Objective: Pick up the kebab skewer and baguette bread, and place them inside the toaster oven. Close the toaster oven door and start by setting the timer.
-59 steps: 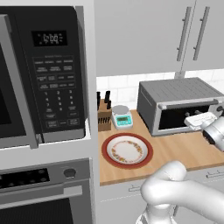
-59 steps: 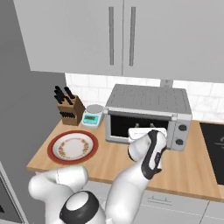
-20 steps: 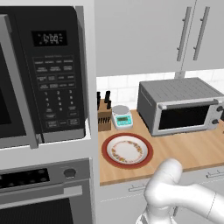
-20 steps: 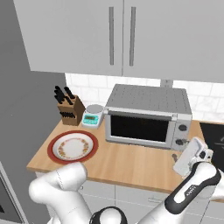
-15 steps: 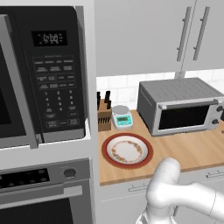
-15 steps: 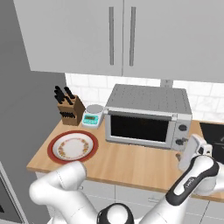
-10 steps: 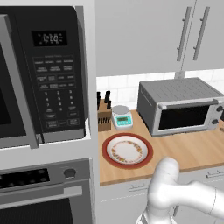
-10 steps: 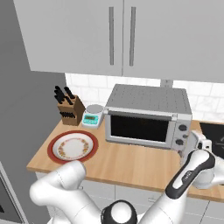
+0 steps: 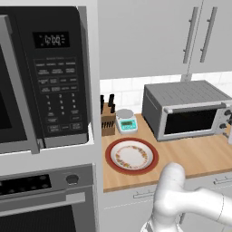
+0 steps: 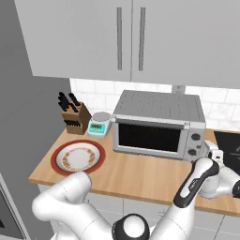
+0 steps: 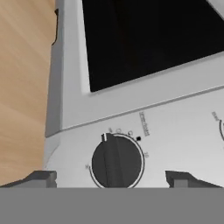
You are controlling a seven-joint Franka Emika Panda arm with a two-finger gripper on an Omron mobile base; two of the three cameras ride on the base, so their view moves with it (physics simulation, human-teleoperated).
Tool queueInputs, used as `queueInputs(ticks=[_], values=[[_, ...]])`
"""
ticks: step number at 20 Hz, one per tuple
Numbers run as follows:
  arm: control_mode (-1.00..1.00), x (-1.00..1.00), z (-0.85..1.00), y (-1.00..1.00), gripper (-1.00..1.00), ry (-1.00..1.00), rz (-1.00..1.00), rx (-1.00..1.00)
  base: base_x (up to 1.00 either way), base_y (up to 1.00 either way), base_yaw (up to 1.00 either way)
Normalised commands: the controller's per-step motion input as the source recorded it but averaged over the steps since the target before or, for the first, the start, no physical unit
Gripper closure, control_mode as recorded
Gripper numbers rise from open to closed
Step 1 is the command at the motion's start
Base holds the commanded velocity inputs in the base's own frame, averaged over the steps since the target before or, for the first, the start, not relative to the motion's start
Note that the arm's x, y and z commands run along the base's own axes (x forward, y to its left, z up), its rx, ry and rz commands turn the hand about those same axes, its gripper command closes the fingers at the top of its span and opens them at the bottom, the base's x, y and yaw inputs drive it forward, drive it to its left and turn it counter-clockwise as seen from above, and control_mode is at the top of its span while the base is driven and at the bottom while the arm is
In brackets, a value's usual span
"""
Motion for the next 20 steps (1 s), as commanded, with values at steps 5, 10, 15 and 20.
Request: queueInputs(ticks=[5, 10, 15, 20], values=[[-1.00, 0.42, -0.18, -0.12, -1.00, 0.00, -0.13, 0.00, 0.00, 0.00, 0.00], [-1.00, 0.06, -0.11, -0.20, -1.00, 0.00, -0.08, 0.00, 0.00, 0.00, 0.00], [-1.00, -0.05, -0.10, 0.00, -1.00, 0.00, -0.07, 0.00, 0.00, 0.00, 0.00], [-1.00, 0.00, 0.00, 0.00, -1.00, -0.01, -0.09, 0.00, 0.00, 0.00, 0.00]])
